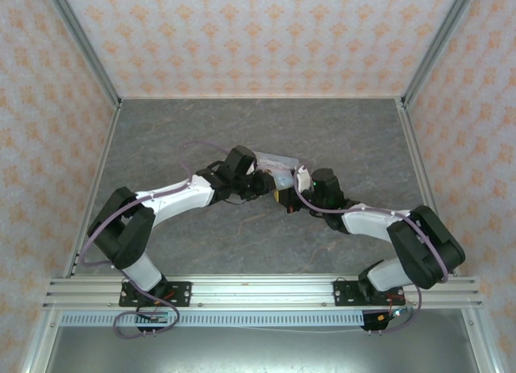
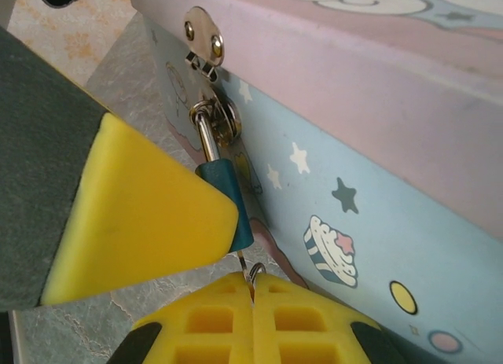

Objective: Unlock the padlock with the key

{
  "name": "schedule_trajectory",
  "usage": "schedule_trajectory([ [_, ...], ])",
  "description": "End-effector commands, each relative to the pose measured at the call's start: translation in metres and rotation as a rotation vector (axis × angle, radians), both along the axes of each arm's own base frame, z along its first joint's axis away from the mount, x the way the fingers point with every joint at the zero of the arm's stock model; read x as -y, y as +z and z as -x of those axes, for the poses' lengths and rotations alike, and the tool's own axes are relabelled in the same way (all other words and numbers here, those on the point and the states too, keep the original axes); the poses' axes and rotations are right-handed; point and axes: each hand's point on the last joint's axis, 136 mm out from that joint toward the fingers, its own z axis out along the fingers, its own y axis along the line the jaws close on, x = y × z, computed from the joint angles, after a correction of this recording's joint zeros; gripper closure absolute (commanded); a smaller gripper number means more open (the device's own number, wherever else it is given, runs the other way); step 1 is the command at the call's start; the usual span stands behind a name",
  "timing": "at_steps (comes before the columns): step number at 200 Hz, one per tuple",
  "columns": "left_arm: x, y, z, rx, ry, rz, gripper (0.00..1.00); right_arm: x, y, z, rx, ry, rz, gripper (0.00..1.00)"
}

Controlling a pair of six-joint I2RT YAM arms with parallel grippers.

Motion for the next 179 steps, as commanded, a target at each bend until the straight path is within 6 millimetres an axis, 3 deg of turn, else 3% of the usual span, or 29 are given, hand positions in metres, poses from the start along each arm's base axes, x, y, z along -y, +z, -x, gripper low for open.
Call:
schedule_trajectory([
  [1, 0.027, 0.01, 0.014, 0.004, -0.097, 0.099, 0.75, 0.002, 0.011, -0.013, 0.055, -0.063, -0.059, 1.0],
  [45, 0.025, -0.01, 0.011, -0.012, -0.071, 0.089, 0.73, 0.007, -0.011, -0.005, -0.02, -0.103, -0.075, 1.0],
  [95, 0.015, -0.016, 0.008, 0.0, -0.033, 0.062, 0.56, 0.007, -0.031, -0.003, -0.092, -0.119, -0.065, 1.0],
  [179, -0.042, -0.004, 0.004, 0.046, 0.119, 0.017, 0.4, -0.027, -0.045, 0.001, -0.197, -0.056, -0.105, 1.0],
])
